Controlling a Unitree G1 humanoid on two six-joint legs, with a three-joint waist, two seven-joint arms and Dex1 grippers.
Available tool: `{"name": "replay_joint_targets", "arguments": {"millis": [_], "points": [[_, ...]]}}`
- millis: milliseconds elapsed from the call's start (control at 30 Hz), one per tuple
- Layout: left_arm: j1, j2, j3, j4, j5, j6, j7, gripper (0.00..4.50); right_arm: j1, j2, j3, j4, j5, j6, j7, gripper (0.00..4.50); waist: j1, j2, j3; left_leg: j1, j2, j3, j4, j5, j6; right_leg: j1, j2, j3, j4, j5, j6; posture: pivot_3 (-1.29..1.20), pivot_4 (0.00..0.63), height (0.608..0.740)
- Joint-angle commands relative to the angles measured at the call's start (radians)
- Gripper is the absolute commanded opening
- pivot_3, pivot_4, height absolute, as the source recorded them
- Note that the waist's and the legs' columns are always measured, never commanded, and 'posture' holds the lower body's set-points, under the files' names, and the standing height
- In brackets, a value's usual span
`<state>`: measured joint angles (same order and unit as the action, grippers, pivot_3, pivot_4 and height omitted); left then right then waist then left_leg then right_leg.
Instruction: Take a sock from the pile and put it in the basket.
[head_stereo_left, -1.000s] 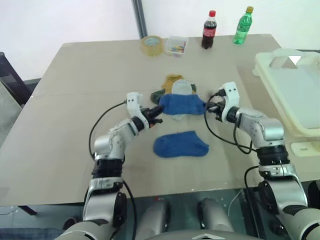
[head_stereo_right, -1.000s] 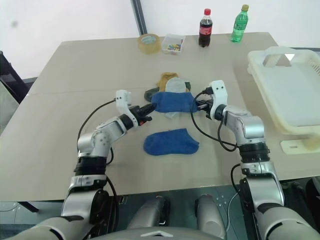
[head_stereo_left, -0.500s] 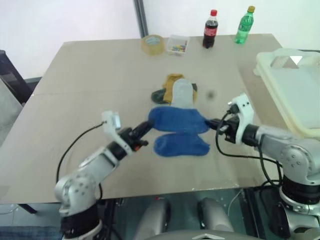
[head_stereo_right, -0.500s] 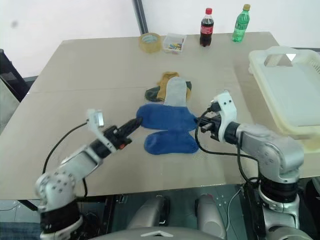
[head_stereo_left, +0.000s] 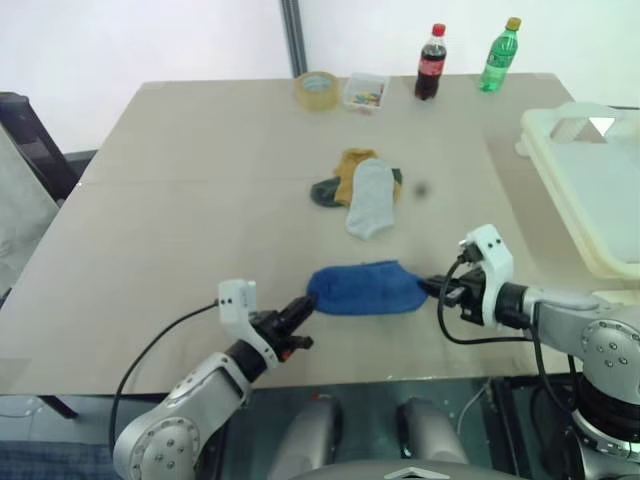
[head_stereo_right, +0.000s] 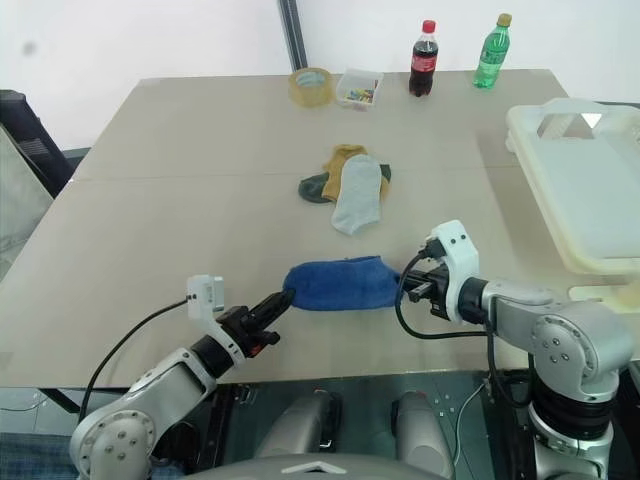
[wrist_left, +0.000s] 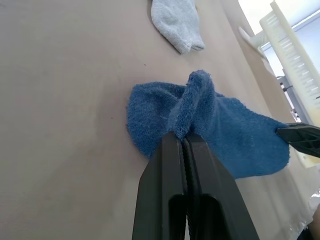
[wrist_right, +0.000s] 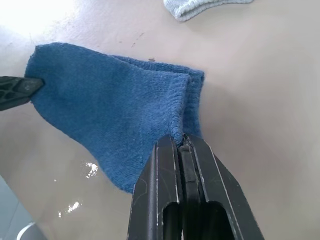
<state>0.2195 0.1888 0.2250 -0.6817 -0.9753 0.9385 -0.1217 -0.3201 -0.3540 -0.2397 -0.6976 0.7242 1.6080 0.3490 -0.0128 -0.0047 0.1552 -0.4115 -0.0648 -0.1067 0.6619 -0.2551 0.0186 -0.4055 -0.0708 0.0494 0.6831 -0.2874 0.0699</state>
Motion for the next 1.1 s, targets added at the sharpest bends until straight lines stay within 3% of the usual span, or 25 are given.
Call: {"name": "replay_joint_targets", "arguments": {"millis": [33, 533, 1000, 1100], "points": [[-0.007, -0.002, -0.03, -0.014, 0.016, -0.041, 0.01, 0.05, -0.004, -0.004, 0.001, -0.022, 0.012, 0.006, -0.012, 0.0, 0.0, 0.0, 0.0, 0.0, 0.0, 0.0, 0.0, 0.0, 0.0, 0.0, 0.0, 0.0, 0.0, 0.0, 0.0, 0.0, 0.15, 0.74], [-0.025, 0.006, -0.039, 0.016, -0.02, -0.096, 0.027, 0.05, -0.048, -0.002, -0.022, -0.018, 0.03, 0.006, -0.043, 0.0, 0.0, 0.0, 0.0, -0.001, 0.0, -0.001, 0.0, 0.0, 0.0, 0.0, 0.001, -0.001, -0.002, 0.0, 0.0, 0.0, 0.15, 0.74], [-0.078, 0.026, -0.1, 0.089, 0.042, -0.129, -0.019, 0.05, -0.011, -0.018, 0.002, 0.01, 0.012, -0.02, -0.04, 0.0, 0.0, 0.0, 0.0, -0.001, -0.001, -0.001, 0.0, 0.0, 0.0, 0.0, 0.001, -0.002, -0.002, 0.0, 0.0, 0.0, 0.15, 0.74], [-0.082, 0.025, -0.104, 0.092, 0.045, -0.134, -0.017, 0.0, 0.004, -0.042, 0.012, 0.0, 0.024, -0.043, -0.012, 0.83, 0.0, 0.0, 0.0, -0.001, -0.001, -0.001, 0.0, 0.0, 0.0, 0.0, 0.001, -0.002, -0.003, 0.0, 0.0, 0.0, 0.15, 0.74]]}}
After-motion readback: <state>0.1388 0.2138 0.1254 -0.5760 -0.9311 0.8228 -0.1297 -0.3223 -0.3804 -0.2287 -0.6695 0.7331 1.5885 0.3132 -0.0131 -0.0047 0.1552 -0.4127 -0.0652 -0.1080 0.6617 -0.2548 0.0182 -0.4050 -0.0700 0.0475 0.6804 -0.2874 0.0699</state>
